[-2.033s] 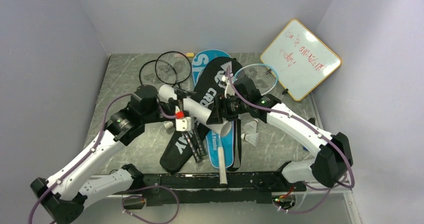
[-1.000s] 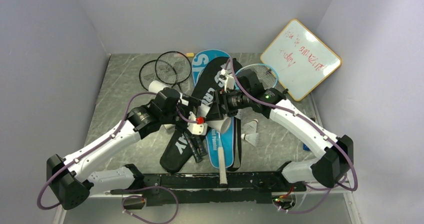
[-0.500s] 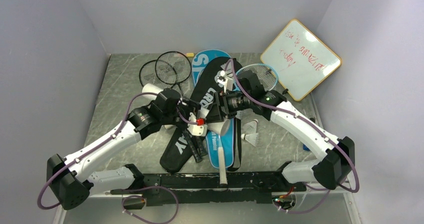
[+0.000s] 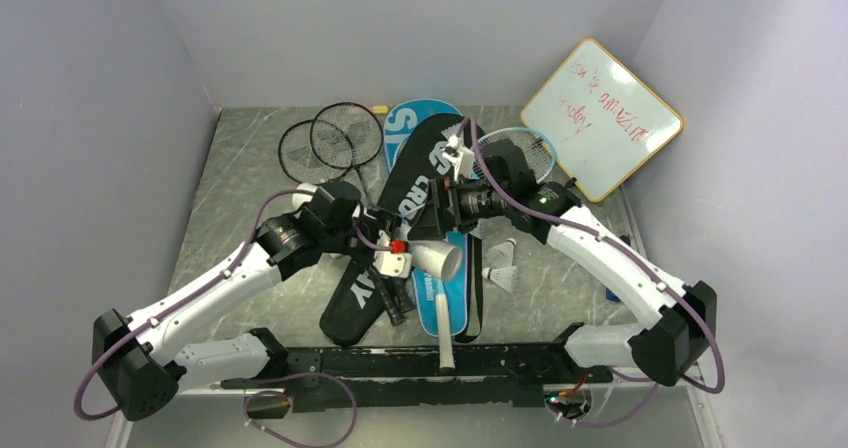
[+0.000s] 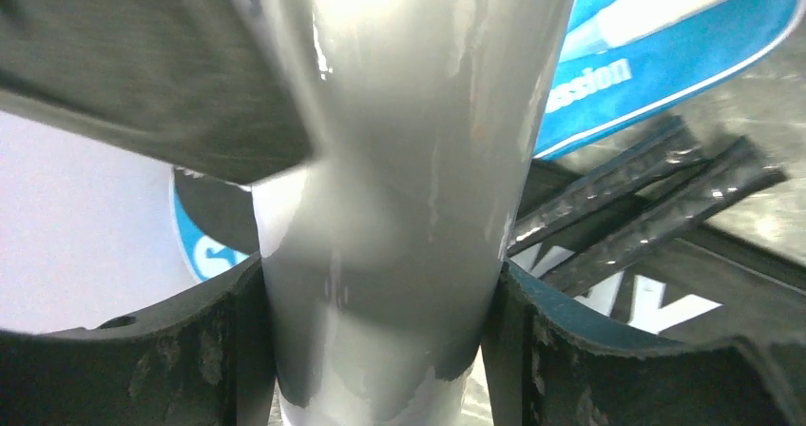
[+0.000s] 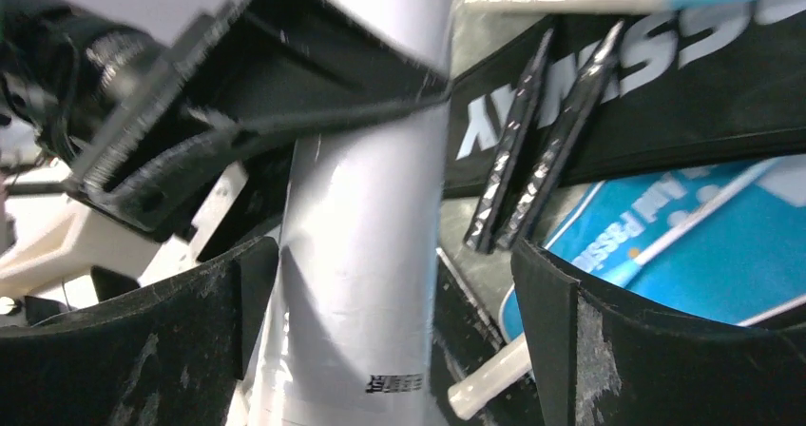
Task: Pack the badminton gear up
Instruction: Pick up the shuttle tube at the center of the board.
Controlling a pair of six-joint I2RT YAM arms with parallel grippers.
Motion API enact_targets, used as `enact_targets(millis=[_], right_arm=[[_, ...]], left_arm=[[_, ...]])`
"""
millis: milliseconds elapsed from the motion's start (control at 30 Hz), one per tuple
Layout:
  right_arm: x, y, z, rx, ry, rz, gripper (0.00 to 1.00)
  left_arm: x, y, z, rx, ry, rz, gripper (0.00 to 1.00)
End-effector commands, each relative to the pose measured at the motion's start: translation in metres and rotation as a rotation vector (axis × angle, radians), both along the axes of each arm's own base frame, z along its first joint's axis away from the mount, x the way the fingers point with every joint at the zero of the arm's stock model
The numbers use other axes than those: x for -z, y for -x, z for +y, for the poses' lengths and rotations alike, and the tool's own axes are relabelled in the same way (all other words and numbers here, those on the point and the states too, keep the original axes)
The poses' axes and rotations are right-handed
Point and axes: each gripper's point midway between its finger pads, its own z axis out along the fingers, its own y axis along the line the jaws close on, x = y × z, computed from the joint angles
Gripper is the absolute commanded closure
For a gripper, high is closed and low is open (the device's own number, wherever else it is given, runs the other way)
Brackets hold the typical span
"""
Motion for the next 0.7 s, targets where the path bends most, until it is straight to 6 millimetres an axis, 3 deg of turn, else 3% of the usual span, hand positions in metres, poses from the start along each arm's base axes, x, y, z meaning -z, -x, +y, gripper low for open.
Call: enact_targets(millis=[0,100,200,300,400,667], right_arm=[[-0.055,-0.035,-0.019,0.168,-0.031,-0.22,0.02],[-0.081,-0.056,-0.038,0.331,-0.017,-0.309,0.03],[-0.112,-0.07,-0.056,0.471,-0.033,-0.4,0.03],[-0.126,-0.092,-0.08,0.644,0.009,-0.458,0.03],[-0.121,-0.115,-0.1,0.776,0.123,-0.474,0.04],[-0.081,-0.18,-0.114,0.885,0.257,-0.484,0.05]], left_arm=[[-0.013,0.025,-0.008,0.021,0.074,0.158,0.71],[-0.008,0.031,-0.008,-0.05,0.09,0.278,0.7],[-0.002,0.032,-0.007,-0.118,0.104,0.355,0.8],[0.002,0.038,-0.006,-0.116,0.099,0.388,0.84],[0.002,0.039,-0.004,-0.147,0.121,0.402,0.83],[-0.014,0.048,-0.001,-0.155,0.223,0.397,0.85]])
